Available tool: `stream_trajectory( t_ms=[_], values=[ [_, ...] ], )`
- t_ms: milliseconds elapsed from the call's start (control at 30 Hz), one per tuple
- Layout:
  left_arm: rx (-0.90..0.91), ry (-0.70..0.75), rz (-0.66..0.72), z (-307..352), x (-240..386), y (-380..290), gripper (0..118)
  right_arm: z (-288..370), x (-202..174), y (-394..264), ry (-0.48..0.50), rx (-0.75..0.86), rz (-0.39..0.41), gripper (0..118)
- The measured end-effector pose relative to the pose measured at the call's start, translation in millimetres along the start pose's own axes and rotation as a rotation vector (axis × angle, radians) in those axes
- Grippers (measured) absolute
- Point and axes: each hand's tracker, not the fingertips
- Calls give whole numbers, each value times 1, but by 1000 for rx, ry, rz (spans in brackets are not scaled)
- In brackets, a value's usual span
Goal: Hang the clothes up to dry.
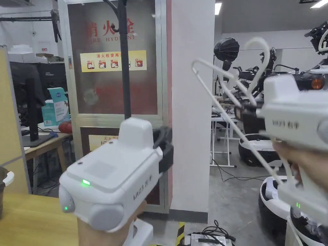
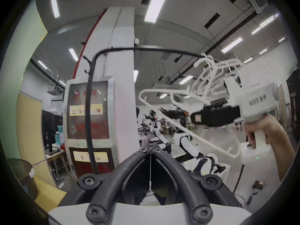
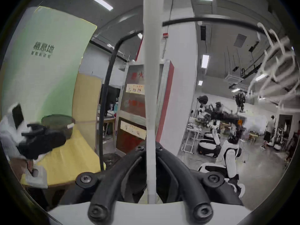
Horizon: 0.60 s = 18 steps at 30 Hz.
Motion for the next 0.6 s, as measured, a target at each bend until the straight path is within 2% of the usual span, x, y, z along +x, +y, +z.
stream_trajectory(
  t_ms=[67,167,200,233,267,300,333,367,400,433,467,500,533,567,600],
  values=[
    [-36,25,5,0,9,-29,0,-2,-6,-39,-4,0,-4,5],
    [-96,1,31,-4,14,-63,0,-8,-15,-102,-34,-133,-149,5],
    [-101,12,51,-8,15,-72,0,1,1,-37,-144,82,-107,5],
    [-93,27,53,-10,18,-82,0,1,1,-38,-153,95,-137,5],
    [-96,12,55,-9,18,-90,0,8,-9,-88,-142,14,-229,5],
    [-104,-10,52,-10,18,-95,0,7,-8,-90,-111,-20,-269,5],
    [-113,0,50,-12,19,-98,0,2,-3,-81,-91,-70,-268,5],
    [-119,22,53,-13,22,-100,0,-1,0,-72,-113,-123,-257,5],
    [-122,15,61,-14,22,-99,0,-5,-13,-135,-44,-22,-150,5],
    [-123,8,72,-13,21,-98,0,-8,-8,-136,-59,-28,-129,5],
    [-107,-9,60,-12,21,-98,0,-11,-1,-141,-31,-103,-223,5],
    [-110,-4,45,-11,24,-94,0,-12,6,-139,-35,-68,-209,5],
    [-107,-7,35,-11,24,-91,0,4,-18,-141,-62,-47,-199,5],
    [-105,-18,36,-9,22,-87,0,5,-17,-136,-51,-24,-146,5],
    [-88,-77,61,-7,18,-82,0,6,-15,-135,-29,-57,-151,5]
  ],
)
